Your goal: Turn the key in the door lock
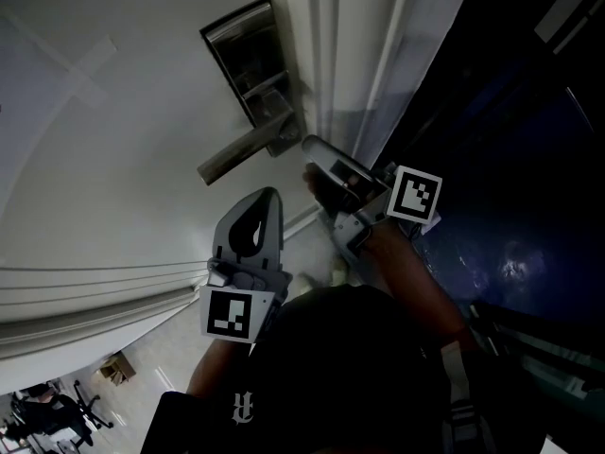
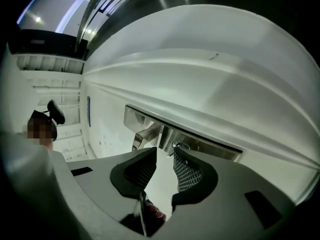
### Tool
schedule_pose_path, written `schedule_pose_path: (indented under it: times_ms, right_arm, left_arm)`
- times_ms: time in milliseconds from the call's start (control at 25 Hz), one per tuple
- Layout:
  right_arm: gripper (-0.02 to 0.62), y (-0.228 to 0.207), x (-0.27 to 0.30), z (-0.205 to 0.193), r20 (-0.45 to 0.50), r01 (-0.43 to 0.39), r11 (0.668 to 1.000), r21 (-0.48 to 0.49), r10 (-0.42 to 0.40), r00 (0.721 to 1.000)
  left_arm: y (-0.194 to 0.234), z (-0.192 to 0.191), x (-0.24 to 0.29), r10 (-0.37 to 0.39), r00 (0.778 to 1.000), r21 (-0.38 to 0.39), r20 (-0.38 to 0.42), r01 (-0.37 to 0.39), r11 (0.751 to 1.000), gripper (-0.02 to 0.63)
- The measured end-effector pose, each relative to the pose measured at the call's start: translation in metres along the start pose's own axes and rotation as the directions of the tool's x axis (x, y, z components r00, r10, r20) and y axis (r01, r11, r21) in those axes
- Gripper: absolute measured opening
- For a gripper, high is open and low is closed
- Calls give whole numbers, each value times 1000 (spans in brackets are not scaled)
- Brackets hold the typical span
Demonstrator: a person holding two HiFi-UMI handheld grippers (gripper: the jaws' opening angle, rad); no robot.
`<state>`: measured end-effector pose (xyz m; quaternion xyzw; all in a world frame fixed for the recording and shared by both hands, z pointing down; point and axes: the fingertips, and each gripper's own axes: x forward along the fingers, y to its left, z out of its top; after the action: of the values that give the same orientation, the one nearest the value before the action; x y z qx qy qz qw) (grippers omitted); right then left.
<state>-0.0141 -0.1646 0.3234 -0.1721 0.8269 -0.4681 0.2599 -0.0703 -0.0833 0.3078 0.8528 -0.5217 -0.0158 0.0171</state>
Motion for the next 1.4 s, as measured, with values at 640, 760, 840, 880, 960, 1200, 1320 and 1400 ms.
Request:
schedule_pose_path:
  times_ms: [640,760,840,880,960,1200,1320,1400]
  right_arm:
    - [89,22,9,-20,-5,89,267,-960,-334,943]
    - [91,17,14,-24,71,56,-47,-997,-415,907]
    - [91,13,19,-23,139,34,-246,-969,-424,895]
    - [91,11,21,-24,164,20,-323,-946,-426,890]
    - [91,6,26,-25,194,-14,-430,-903,-435,880]
    - [89,-3,37,-26,237,-38,-538,-842,-432,870]
    - [88,-4,42,-24,259,-18,-545,-838,-427,866]
    - [66,-5,44,-22,271,-2,-539,-842,-426,863]
  left_arm:
    - [1,2,-3,2,1000,-3,6,-2,1000,6]
    - [4,2,-4,8,1000,-3,5,-8,1000,6]
    - [6,1,-5,12,1000,-5,4,-12,1000,6]
    - [7,1,-6,15,1000,-7,4,-15,1000,6]
    - [9,1,-7,19,1000,-9,4,-19,1000,6]
    - [14,-1,-9,26,1000,-13,3,-26,1000,6]
    - [16,-1,-10,29,1000,-16,2,-29,999,6]
    - [17,-2,-10,30,1000,-17,3,-30,999,6]
